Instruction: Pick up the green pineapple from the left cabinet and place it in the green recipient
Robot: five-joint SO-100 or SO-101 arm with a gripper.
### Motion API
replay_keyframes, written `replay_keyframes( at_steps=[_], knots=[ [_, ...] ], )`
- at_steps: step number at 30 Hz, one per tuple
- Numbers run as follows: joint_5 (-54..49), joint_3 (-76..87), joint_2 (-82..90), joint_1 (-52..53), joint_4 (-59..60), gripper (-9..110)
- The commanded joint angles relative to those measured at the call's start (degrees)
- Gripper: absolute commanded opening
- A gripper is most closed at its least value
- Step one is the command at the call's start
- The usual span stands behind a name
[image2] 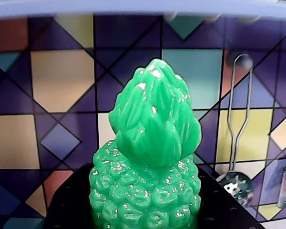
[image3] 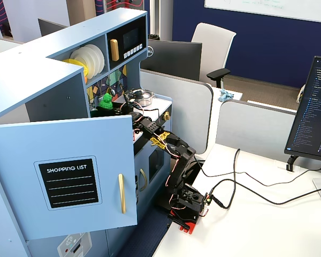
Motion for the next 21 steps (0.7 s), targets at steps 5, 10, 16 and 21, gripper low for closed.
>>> replay_keyframes(
  at_steps=[5, 10, 16, 21],
  knots=[
    [0.4, -8.1, -5.2, -0.4, -3.1, 0],
    [0.7, -8.0, -5.8, -0.7, -3.2, 0],
    [4.3, -8.3, -5.8, -1.4, -2.5, 17],
    [6.2, -8.0, -5.9, -1.6, -2.1, 23]
  ],
)
